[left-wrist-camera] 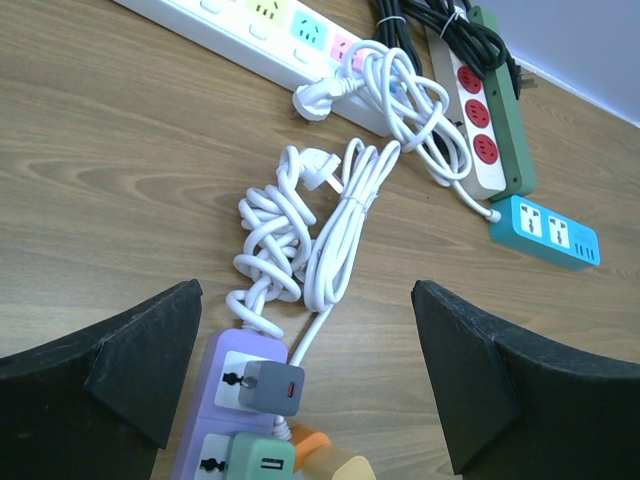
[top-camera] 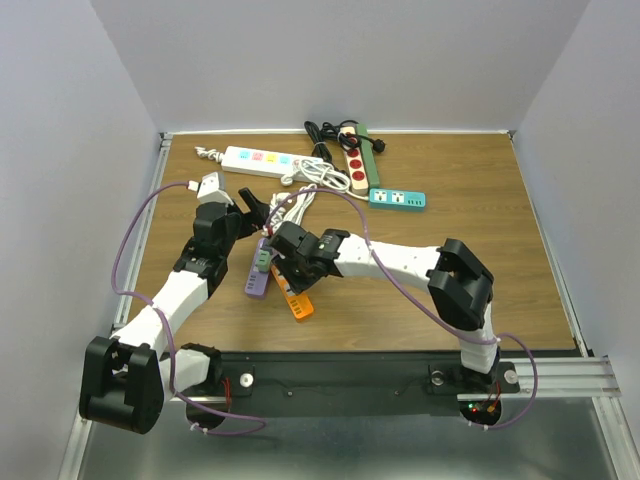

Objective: Insert the plug

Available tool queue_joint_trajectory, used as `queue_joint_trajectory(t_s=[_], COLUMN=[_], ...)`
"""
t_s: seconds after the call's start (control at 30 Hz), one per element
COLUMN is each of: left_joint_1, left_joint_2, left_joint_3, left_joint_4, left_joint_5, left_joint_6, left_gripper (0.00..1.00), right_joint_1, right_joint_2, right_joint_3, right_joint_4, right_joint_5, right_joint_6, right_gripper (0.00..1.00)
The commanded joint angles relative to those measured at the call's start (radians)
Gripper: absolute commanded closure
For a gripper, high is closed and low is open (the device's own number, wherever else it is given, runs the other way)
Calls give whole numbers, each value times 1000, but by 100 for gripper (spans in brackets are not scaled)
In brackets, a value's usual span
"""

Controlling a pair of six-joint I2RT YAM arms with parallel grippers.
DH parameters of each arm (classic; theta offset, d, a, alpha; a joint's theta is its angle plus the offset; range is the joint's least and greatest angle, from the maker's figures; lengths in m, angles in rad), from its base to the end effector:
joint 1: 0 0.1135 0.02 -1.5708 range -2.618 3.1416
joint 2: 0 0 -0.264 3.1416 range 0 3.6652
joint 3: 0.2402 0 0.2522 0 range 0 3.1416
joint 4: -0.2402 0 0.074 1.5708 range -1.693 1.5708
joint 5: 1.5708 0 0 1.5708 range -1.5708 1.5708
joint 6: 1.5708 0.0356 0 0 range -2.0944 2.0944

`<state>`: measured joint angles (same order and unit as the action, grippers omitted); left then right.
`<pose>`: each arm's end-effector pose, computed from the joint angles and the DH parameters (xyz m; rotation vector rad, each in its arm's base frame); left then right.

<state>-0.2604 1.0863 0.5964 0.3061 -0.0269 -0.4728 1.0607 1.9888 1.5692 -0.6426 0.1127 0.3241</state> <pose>0.2410 -0.0632 0.2648 -0.2087 1.7701 -0.5087 0.2128 0.3721 0.2142 -0.9217 2.4967 0.3260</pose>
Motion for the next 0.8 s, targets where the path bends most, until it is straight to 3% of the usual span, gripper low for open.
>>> queue_joint_trajectory(t_s=[0.0,0.17,0.53,0.77], left_joint_1=[-25,-25,-25,-25], left_joint_2=[-37,-40,-51,-35], left_joint_3=[-12,-14,-23,-24], left_joint_4=[-88,-90,-71,-76], left_joint_5=[167,162,173,160], left_joint_6=[40,39,37,36], left_gripper=[2,2,2,3], right_joint_1=[-148,-134,-91,-59], right_joint_2=[27,39,140,143], right_joint_3=[-58,-89,22,-40], right_joint_4=[61,41,-48,-60], right_joint_5=[203,217,254,234], right_joint_6=[250,296,262,237], right_gripper=[100,99,100,100])
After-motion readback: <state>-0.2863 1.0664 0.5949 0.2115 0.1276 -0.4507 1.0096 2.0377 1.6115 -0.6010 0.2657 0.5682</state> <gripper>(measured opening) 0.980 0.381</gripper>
